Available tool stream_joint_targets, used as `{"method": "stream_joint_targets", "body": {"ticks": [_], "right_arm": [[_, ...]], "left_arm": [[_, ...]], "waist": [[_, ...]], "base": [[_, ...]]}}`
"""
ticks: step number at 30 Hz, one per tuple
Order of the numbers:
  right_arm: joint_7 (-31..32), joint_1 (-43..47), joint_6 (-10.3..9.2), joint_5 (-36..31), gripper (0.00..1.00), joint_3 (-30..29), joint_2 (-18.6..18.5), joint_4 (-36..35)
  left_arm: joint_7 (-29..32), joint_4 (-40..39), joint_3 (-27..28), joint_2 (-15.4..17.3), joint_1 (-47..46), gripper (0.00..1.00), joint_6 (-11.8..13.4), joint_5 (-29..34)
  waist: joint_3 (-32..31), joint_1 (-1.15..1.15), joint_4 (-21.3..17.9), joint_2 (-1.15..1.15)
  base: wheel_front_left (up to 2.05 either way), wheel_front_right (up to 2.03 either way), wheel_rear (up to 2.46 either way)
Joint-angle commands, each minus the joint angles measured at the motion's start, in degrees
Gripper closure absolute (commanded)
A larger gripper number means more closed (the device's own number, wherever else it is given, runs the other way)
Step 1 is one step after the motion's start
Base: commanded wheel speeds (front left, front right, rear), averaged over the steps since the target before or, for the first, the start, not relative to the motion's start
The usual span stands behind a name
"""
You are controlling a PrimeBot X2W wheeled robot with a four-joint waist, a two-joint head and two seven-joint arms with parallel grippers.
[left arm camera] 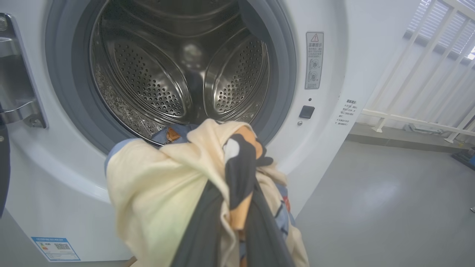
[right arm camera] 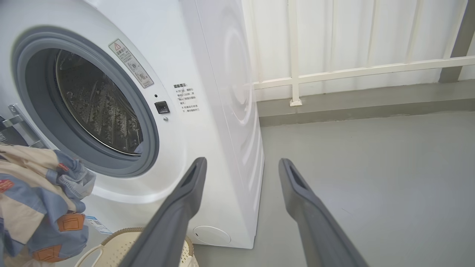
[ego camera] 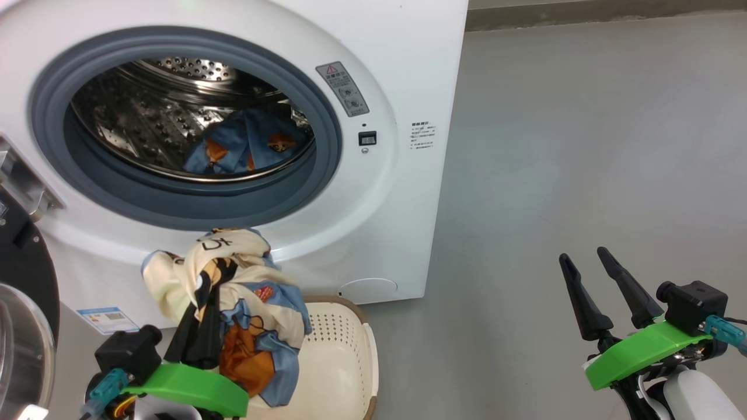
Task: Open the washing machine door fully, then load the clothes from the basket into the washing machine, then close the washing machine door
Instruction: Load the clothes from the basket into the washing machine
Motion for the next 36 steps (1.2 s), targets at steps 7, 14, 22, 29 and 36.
{"method": "stream_joint_targets", "body": {"ticks": [7, 14, 22, 29, 36], "right_arm": [[-0.4, 0.1, 0.08, -0.6, 0.00, 0.5, -0.8, -1.8], [-0.4, -0.2, 0.08, -0.3, 0.00, 0.5, -1.0, -1.9], [-0.4, -2.0, 0.08, 0.1, 0.00, 1.2, -1.8, -2.9], [-0.4, -4.0, 0.08, 0.5, 0.00, 1.0, -3.2, -4.1], [-0.4, -7.4, 0.08, 1.3, 0.00, 1.6, -3.7, -6.0]], "left_arm": [[-0.8, -2.7, 2.7, 0.4, -1.9, 1.00, 0.3, 0.2], [-0.6, -2.0, 2.4, 0.4, -5.3, 1.00, 0.7, 1.5], [0.4, 3.4, 3.8, 0.7, -15.6, 1.00, 1.4, 1.3], [0.1, 15.3, 5.0, 1.1, -28.7, 1.00, 0.2, 1.0], [-0.6, 29.4, 6.5, 2.2, -42.9, 1.00, -1.2, 1.6]], "waist": [[0.5, 0.00, 0.4, 0.00], [1.2, 0.00, 0.5, 0.00], [4.6, 0.00, -1.3, 0.00], [11.2, 0.00, -2.9, 0.00], [20.0, 0.00, -6.0, 0.00]], "base": [[0.00, 0.00, 0.00], [0.00, 0.00, 0.00], [0.00, 0.00, 0.00], [0.00, 0.00, 0.00], [0.00, 0.00, 0.00]]}}
